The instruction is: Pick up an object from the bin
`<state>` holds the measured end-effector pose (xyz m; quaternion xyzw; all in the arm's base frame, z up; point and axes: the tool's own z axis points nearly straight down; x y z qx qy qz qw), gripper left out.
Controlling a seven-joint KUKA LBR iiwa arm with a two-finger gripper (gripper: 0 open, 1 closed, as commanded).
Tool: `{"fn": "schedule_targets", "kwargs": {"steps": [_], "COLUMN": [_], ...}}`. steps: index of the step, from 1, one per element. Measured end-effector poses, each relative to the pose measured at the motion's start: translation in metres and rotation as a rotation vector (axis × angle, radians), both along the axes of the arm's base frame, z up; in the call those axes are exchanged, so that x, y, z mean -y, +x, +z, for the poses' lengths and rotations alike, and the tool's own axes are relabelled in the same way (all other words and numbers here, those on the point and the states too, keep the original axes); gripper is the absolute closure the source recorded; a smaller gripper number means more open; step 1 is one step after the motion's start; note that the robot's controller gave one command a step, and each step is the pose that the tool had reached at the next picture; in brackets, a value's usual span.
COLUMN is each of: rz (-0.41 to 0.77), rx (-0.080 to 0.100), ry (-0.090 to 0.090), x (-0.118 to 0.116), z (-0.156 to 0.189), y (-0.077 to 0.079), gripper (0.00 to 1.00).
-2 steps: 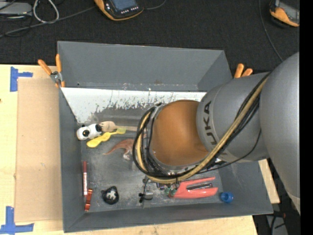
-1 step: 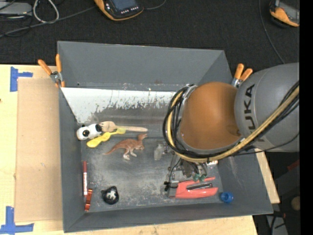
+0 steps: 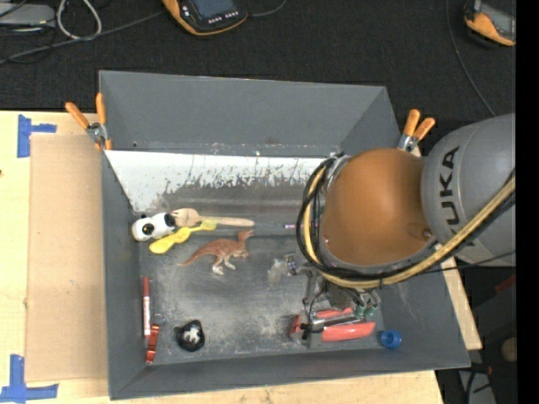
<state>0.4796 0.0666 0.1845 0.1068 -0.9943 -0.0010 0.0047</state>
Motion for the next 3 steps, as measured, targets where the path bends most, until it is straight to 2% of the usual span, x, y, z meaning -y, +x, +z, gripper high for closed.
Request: {"fn": "schedule_targets", "kwargs": {"steps": [1,2,3], "rz": [-0.016,0.078,0.055], "rx": [0.005,0.0,0.003], "ry": [-0.001,0.002,0.001], "x": [0.074,0.087,0.104], "z": [0.011,0.045,-0.004], "y": [-0.001,-0.008,-0.006], "gripper": [0.0,0.0,0.0]}}
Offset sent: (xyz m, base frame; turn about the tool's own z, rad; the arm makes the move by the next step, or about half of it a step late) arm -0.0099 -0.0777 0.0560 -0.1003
